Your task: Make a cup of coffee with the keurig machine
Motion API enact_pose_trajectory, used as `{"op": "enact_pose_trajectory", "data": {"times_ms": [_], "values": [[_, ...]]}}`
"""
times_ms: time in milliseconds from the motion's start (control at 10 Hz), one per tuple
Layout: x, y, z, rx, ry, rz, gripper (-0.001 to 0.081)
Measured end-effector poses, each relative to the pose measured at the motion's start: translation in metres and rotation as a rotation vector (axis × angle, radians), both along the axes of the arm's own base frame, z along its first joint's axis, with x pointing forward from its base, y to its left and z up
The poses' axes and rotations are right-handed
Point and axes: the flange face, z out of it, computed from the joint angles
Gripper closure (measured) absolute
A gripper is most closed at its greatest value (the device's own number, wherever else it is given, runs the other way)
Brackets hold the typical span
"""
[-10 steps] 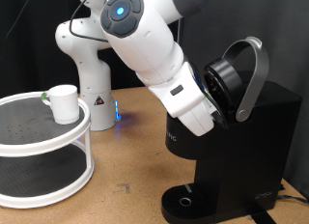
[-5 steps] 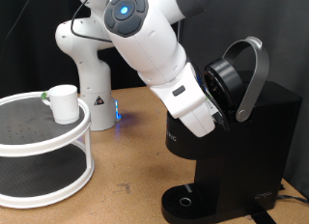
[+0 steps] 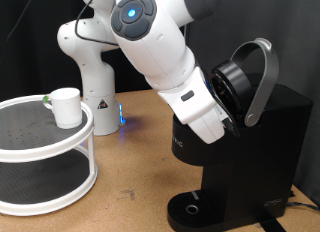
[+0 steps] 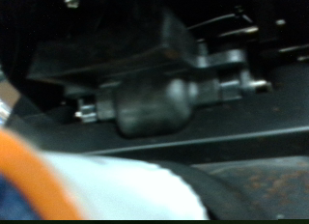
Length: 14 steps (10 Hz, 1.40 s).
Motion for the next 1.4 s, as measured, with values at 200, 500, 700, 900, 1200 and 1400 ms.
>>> {"op": "enact_pose_trajectory", "data": {"times_ms": [200,500,700,900,1200,1400], "values": [[0.002,0.002,0.006,0.044,-0.085,0.006,0.0024],[-0.004,0.0,0.033,0.13,-0.18,0.047,0.0005],[-0.017,-0.006,0.051,0.167,-0.15,0.088,0.0003],[-0.031,-0.016,0.063,0.165,-0.111,0.135,0.0003],[-0.042,-0.023,0.067,0.135,-0.098,0.139,0.0003],[-0.045,-0.023,0.063,0.127,-0.095,0.128,0.0003]]}}
